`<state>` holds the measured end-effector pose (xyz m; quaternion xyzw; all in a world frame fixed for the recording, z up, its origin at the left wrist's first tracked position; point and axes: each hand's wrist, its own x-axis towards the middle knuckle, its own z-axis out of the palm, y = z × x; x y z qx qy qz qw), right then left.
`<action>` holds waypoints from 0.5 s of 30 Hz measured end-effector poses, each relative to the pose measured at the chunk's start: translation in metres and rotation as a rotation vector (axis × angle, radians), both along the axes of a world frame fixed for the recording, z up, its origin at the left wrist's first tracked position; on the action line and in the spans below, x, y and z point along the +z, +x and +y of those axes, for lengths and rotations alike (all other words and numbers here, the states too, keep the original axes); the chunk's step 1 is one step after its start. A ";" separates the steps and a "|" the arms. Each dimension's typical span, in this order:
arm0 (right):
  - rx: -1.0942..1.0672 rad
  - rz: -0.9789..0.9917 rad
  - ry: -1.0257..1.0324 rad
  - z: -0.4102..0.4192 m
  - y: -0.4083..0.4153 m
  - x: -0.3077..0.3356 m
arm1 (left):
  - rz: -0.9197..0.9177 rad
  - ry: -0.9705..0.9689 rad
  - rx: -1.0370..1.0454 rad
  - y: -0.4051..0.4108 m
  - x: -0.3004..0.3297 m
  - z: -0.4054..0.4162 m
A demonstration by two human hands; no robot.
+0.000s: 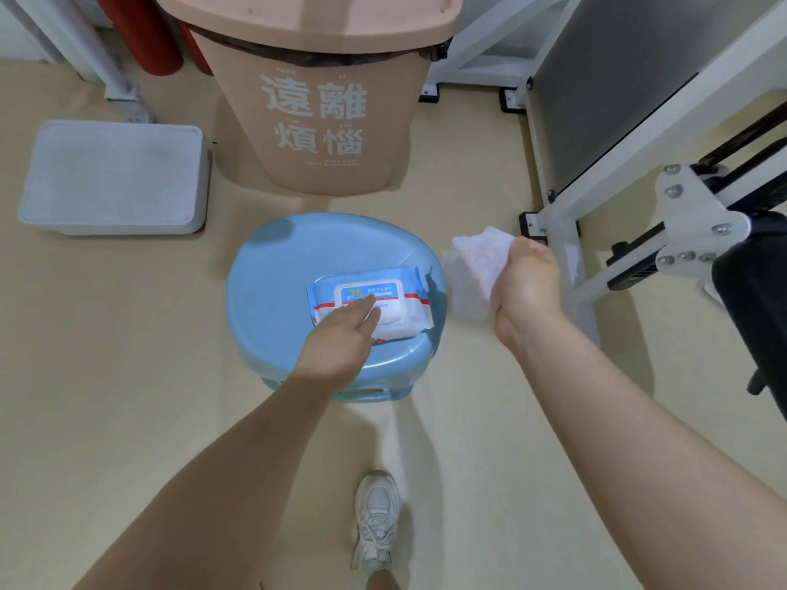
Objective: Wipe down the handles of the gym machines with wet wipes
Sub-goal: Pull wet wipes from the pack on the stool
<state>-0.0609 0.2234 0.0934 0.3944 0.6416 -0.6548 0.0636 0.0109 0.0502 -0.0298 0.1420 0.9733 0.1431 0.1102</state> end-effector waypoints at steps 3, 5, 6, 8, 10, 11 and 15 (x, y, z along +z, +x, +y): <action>0.081 0.004 0.002 0.002 0.008 -0.001 | -0.167 -0.146 -0.011 0.004 -0.003 0.005; 0.103 -0.012 0.004 0.002 0.014 0.000 | -0.174 -0.224 -0.012 -0.002 0.004 0.011; 0.102 -0.026 0.002 0.001 0.017 0.001 | -0.158 -0.243 -0.009 -0.006 0.008 0.015; 0.135 -0.014 0.080 0.002 0.022 0.002 | -0.143 -0.269 0.024 -0.016 0.017 0.016; 0.253 0.081 0.298 0.008 0.025 0.001 | -0.164 -0.265 0.094 -0.025 0.019 0.007; 0.340 0.149 0.422 0.011 0.027 -0.002 | -0.196 -0.250 0.117 -0.029 0.019 0.002; 0.764 0.165 0.797 0.012 0.034 -0.034 | -0.191 -0.299 0.029 -0.038 0.015 -0.008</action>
